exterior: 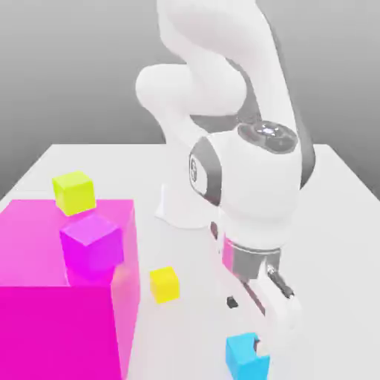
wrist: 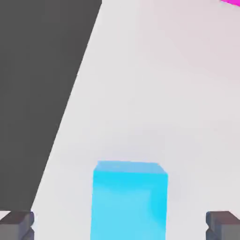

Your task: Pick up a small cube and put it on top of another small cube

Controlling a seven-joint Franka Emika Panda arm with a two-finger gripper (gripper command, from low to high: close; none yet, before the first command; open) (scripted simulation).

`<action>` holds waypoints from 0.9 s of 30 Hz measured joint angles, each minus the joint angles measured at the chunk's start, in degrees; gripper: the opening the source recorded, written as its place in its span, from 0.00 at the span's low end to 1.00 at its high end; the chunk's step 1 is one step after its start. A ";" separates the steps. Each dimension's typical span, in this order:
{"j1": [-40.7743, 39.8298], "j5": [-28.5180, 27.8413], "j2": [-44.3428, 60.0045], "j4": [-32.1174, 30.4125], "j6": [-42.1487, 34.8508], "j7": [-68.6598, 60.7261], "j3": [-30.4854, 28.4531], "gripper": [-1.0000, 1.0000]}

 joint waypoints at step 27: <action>-6.79 11.32 -24.81 -21.12 -3.69 -3.06 -3.87 0.00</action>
